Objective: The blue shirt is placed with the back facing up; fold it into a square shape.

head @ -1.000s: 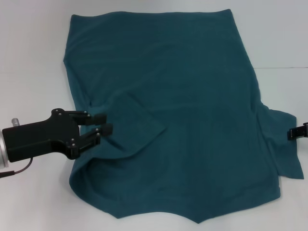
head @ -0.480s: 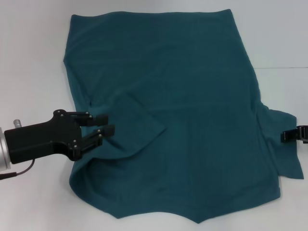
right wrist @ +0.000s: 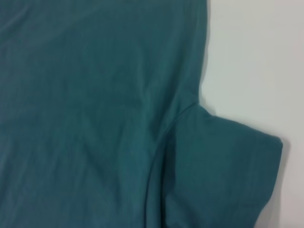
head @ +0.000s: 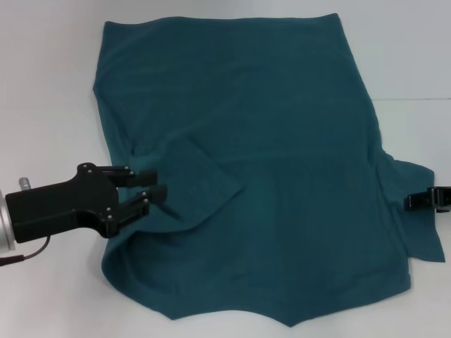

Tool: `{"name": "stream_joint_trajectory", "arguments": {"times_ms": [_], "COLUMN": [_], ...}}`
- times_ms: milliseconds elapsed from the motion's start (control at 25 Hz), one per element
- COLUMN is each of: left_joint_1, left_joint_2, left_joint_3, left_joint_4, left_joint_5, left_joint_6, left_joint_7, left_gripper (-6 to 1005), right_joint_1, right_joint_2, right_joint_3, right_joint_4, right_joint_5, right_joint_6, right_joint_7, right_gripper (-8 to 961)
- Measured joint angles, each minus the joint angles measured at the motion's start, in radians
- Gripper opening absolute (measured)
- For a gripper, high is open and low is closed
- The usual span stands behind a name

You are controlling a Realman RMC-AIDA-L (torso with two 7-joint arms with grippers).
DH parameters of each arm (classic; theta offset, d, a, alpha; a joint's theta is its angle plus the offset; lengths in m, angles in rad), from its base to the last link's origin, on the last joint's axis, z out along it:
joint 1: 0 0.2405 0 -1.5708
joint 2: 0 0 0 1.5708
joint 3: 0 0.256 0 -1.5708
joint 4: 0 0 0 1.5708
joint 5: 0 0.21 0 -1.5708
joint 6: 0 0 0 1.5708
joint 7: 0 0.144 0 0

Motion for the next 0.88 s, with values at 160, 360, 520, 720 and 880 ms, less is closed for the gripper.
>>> {"name": "stream_joint_trajectory", "arguments": {"times_ms": [160,360,520,720,880], "left_joint_1": [0.003,0.004,0.004,0.004,0.004], "left_joint_2": [-0.004,-0.005,-0.006,-0.006,-0.007], "left_joint_3": [0.000,0.000,0.000,0.000,0.000], "left_joint_4": [0.000,-0.001,-0.002,-0.008,-0.008], "left_joint_5": [-0.001,0.000,0.000,0.000,-0.001], "left_joint_6": [0.000,0.000,0.000,0.000,0.000], "left_joint_7": [0.001,0.001,0.003,0.004,0.004], "left_gripper": [283,284,284,284,284], "right_joint_1": [0.012,0.021,0.021,0.021,0.025], "right_joint_2": [0.000,0.000,0.000,0.000,-0.001], "right_joint_3": [0.021,0.036,0.038,0.049,0.055], "right_joint_4": [0.029,0.058,0.061,0.072,0.081], "right_joint_5": [0.000,-0.001,0.001,0.021,0.025], "right_joint_6": [0.011,0.029,0.033,0.039,0.041], "right_joint_7": [-0.017,-0.034,-0.037,-0.051,-0.053], "right_gripper": [680,681,679,677,639]}}
